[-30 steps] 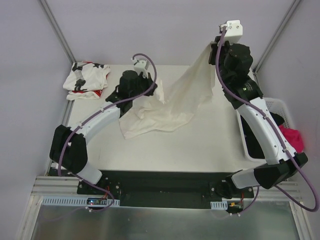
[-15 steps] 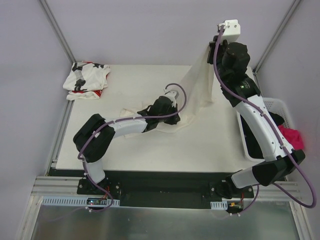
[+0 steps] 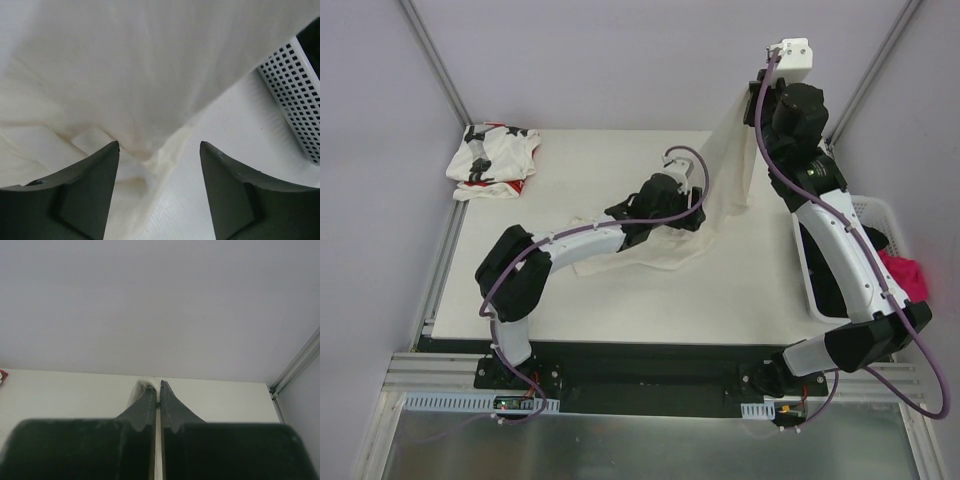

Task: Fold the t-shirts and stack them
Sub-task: Flatten out the tshirt

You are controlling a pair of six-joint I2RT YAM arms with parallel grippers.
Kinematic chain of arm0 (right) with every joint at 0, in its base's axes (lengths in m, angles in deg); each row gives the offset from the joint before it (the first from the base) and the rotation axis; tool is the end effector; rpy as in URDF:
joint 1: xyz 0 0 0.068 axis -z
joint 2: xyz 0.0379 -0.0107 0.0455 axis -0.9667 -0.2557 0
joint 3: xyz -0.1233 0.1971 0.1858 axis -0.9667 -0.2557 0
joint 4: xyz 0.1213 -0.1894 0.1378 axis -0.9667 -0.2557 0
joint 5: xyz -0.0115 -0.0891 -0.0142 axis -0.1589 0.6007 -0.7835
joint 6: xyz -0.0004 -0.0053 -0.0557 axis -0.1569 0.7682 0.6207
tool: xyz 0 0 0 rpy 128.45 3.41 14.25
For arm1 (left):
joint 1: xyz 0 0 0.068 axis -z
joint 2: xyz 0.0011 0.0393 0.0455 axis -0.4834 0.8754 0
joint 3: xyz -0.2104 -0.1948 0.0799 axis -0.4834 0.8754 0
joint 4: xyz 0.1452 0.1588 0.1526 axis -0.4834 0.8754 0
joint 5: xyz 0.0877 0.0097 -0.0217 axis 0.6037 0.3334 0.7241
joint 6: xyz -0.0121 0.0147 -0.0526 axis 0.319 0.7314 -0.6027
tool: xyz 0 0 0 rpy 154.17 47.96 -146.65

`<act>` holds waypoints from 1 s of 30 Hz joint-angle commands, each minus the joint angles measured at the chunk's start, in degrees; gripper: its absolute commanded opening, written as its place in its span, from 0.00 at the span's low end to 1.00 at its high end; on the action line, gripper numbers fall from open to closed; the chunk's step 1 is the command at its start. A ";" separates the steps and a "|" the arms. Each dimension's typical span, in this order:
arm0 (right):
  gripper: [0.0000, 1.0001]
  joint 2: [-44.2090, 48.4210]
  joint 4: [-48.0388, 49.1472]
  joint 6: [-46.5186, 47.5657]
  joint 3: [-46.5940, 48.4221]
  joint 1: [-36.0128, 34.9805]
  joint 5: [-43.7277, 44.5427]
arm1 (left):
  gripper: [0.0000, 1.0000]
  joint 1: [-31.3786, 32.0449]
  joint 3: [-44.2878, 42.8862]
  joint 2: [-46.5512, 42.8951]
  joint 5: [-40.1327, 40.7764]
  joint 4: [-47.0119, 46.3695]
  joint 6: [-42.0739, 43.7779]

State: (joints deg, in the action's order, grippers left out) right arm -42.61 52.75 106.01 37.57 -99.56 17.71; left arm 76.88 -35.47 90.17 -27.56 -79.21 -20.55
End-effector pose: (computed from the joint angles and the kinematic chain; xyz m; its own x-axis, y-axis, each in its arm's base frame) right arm 0.2938 0.1185 0.5369 0.1635 -0.2498 -0.9544 -0.0255 0.9660 -0.2572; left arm 0.3016 -0.3332 0.2766 -0.4948 -0.0571 -0.8671 0.5743 0.7274 -0.3756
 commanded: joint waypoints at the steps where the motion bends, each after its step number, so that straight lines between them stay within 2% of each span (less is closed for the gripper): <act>1: 0.01 3.51 4.53 -1.71 -0.46 1.35 -0.58 | 0.69 -3.57 -6.61 -6.60 3.58 2.49 7.58; 6: 0.01 4.30 4.53 -2.33 -1.96 2.49 -1.11 | 0.69 -11.21 -9.79 -7.14 1.74 4.34 11.99; 10: 0.01 5.26 5.93 -3.03 -3.10 3.64 -1.73 | 0.66 -18.33 -9.00 -3.55 -0.54 4.78 12.17; 14: 0.01 6.14 6.12 -3.12 -3.98 4.25 -1.90 | 0.59 -21.33 -7.86 0.15 -1.43 4.78 10.51; 22: 0.01 6.15 6.29 -2.95 -3.28 5.48 -2.34 | 0.49 -21.69 -6.45 5.95 -7.58 4.25 5.76; 30: 0.01 5.00 6.47 -4.26 -4.15 6.19 -2.87 | 0.40 -21.42 -2.67 5.52 -11.10 2.76 1.62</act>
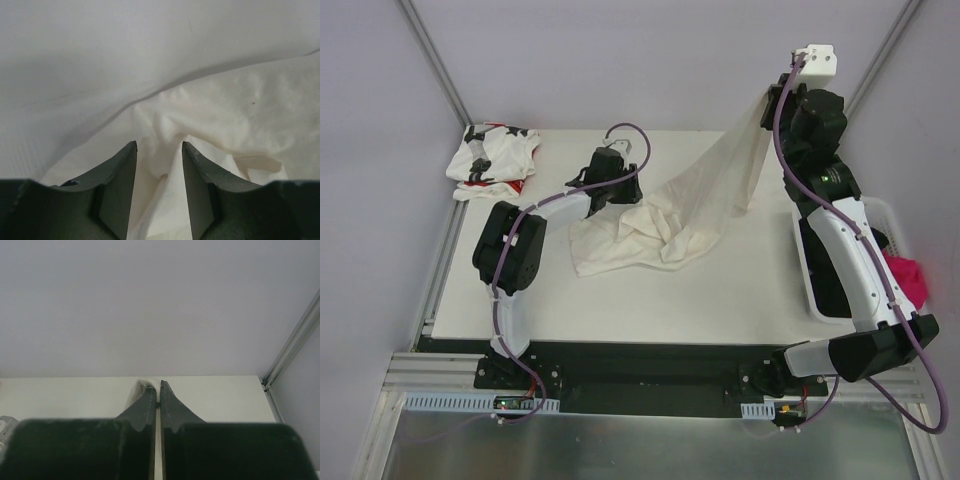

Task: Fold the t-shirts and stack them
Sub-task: Flatten out the tshirt

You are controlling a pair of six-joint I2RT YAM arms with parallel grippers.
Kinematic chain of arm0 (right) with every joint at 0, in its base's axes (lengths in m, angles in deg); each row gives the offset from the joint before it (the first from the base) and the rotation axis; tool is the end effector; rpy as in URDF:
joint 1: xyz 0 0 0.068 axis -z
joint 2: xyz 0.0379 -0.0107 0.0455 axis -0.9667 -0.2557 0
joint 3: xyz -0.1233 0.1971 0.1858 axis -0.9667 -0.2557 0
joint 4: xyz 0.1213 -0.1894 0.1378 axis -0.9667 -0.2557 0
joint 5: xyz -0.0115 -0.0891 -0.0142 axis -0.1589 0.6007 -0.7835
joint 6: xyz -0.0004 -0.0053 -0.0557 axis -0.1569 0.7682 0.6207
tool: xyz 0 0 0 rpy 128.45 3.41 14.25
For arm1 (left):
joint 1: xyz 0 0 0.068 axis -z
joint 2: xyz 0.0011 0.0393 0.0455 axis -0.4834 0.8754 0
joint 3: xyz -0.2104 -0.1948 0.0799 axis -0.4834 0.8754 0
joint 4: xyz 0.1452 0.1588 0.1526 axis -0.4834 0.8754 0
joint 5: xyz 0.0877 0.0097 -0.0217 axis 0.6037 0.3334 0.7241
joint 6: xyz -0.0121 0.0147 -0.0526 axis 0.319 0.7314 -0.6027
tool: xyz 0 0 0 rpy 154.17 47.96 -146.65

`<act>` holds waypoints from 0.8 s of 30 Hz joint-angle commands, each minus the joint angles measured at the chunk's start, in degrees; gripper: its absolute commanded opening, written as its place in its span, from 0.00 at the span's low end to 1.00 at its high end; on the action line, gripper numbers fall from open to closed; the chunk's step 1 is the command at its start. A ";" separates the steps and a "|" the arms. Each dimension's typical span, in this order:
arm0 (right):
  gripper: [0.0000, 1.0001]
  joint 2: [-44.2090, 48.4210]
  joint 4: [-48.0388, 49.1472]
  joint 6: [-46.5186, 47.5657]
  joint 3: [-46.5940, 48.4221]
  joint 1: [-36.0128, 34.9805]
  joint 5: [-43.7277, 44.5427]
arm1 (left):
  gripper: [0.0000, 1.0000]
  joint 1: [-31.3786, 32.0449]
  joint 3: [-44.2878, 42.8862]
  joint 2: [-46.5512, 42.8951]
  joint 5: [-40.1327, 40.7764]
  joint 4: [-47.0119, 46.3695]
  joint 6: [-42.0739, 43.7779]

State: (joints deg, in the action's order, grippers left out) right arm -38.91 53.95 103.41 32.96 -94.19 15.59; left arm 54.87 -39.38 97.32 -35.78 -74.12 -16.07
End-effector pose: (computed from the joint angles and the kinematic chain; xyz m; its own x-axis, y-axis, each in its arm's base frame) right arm 0.2878 0.0865 0.5309 0.1567 -0.2185 -0.9632 0.0245 0.9758 -0.2174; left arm 0.4222 -0.2107 0.2359 -0.5664 -0.0924 -0.8189 0.3596 0.8664 -0.3464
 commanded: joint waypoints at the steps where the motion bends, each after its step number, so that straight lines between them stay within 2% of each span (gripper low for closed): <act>1: 0.01 1.13 5.44 -1.84 0.28 0.90 -0.84 | 0.39 0.94 1.68 -1.54 -3.32 -2.33 -3.21; 24: 0.01 0.34 6.06 -3.77 -0.25 2.13 -1.98 | 0.32 3.66 5.72 -1.28 -3.94 -2.78 -4.53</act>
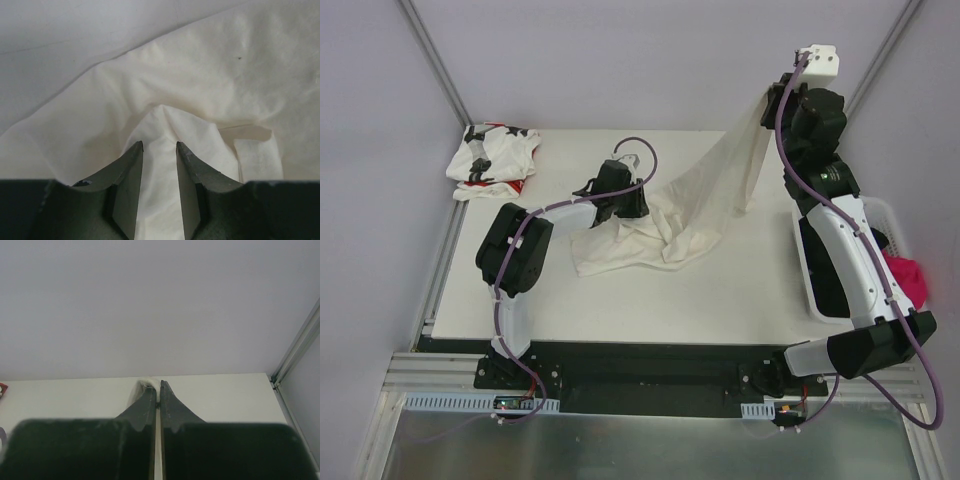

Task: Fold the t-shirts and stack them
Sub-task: Flatten out the tshirt

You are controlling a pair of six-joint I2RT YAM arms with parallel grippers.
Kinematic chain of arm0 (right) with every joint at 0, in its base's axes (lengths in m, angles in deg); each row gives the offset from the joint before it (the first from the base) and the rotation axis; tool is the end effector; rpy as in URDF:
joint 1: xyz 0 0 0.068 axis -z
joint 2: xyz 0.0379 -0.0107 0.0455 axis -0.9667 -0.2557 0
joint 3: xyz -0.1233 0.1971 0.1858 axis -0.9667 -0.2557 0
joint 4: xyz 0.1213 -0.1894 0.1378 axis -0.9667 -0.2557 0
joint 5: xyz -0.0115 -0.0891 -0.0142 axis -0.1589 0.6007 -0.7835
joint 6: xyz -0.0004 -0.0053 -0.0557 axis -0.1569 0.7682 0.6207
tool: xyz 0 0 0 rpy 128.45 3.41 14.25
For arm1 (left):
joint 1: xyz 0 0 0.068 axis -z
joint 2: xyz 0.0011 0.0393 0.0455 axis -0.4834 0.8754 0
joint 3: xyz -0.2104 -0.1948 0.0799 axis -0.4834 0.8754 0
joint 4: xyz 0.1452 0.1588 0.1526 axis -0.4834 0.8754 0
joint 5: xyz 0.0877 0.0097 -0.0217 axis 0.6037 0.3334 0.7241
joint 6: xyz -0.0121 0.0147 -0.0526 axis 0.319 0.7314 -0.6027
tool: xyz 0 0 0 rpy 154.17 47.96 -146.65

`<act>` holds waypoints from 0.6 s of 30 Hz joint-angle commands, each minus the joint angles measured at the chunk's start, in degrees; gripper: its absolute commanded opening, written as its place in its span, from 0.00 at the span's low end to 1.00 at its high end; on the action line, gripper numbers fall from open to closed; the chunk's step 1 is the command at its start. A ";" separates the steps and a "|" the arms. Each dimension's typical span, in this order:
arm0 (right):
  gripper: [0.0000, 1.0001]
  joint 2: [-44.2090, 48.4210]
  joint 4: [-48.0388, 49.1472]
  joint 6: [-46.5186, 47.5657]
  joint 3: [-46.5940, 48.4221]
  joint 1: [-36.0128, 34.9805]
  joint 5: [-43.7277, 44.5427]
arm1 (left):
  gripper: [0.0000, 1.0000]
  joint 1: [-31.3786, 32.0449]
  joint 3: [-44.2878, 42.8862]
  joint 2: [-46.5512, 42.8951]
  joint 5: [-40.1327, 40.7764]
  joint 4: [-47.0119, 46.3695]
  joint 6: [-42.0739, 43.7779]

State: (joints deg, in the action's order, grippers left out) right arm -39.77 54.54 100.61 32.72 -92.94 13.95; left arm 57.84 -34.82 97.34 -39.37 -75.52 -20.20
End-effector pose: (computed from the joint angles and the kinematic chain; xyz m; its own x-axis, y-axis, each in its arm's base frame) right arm 0.2959 0.0833 0.5264 0.1520 -0.1766 -0.9725 0.0093 0.9841 -0.1773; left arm 0.3997 -0.2289 0.2119 -0.6528 -0.0892 -0.7523 0.3810 0.8196 -0.4278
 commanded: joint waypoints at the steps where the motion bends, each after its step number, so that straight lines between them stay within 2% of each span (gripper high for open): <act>1: 0.01 1.19 5.47 -1.06 -0.10 0.97 -0.43 | 0.32 0.69 1.16 -1.30 0.08 -1.11 0.04; 18: 0.01 0.75 5.38 -2.03 -0.62 1.67 -1.13 | 0.29 0.60 -5.42 -0.43 5.19 3.37 6.63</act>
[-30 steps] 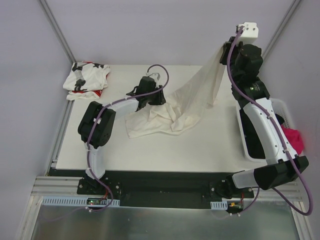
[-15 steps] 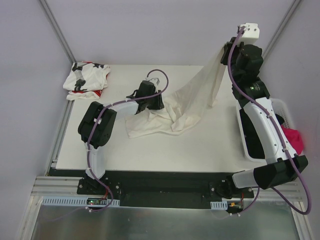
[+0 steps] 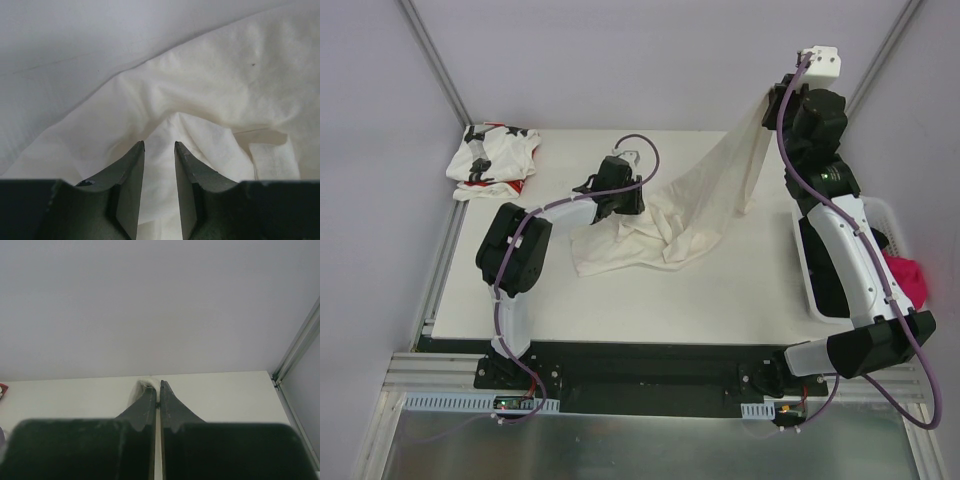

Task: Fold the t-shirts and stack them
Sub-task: Flatten out the tshirt

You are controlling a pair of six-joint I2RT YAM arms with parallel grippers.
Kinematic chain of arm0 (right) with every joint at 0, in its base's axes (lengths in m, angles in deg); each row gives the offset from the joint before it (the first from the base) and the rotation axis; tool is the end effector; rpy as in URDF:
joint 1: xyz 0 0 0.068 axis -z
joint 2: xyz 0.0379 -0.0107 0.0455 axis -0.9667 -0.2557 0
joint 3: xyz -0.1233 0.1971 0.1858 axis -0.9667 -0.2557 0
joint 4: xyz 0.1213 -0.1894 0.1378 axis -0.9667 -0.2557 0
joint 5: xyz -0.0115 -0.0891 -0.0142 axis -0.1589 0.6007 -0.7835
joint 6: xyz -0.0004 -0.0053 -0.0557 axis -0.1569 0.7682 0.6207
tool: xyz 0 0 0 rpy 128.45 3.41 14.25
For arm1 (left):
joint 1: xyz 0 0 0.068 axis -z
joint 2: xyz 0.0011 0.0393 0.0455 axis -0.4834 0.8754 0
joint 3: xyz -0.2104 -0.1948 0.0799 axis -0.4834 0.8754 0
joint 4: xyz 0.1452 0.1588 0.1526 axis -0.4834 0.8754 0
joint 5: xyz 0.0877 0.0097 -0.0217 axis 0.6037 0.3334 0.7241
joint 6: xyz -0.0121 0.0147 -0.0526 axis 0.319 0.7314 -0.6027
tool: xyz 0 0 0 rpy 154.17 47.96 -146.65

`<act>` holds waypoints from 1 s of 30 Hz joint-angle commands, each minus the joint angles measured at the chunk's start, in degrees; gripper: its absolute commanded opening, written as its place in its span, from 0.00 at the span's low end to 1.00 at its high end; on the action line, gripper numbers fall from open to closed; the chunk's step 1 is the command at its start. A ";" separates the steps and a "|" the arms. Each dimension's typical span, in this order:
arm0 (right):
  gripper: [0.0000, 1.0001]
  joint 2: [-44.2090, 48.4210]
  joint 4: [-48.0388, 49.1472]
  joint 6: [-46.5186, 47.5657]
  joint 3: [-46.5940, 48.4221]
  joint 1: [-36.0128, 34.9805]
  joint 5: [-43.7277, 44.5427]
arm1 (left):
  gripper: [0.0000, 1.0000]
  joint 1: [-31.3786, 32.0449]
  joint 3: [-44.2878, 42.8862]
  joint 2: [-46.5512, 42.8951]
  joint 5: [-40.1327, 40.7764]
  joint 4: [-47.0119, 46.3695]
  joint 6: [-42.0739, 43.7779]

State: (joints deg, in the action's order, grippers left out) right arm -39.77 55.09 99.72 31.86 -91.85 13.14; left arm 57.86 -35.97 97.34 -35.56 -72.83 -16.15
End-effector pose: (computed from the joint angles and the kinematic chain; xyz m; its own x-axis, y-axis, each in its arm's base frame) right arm 0.2991 0.0787 0.5224 0.1469 -0.1656 -0.9752 0.0111 0.9861 -0.1658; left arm 0.4016 -0.2273 0.2138 -0.6277 -0.0327 -0.7778 0.3762 0.8620 -0.3398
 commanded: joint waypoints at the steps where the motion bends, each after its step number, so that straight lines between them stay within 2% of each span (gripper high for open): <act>1: 0.01 0.75 4.83 -1.13 0.14 0.67 -0.32 | 0.29 0.58 -4.71 -0.25 1.30 0.86 2.94; 6: 0.01 0.84 4.74 -1.13 0.23 0.76 -0.41 | 0.27 0.58 -6.65 0.72 0.95 1.30 3.64; 16: 0.01 1.11 4.74 -1.49 -0.04 1.20 -0.76 | 0.22 0.58 -3.75 2.39 -0.37 0.60 1.97; 30: 0.01 0.67 4.48 -2.01 0.40 1.64 -1.11 | 0.20 0.58 -3.40 4.15 -2.75 -0.64 0.74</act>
State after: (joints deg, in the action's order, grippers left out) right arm -39.77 55.18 98.78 31.23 -90.80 12.53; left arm 57.86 -39.51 100.99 -36.44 -72.07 -14.03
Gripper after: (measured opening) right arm 0.025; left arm 0.204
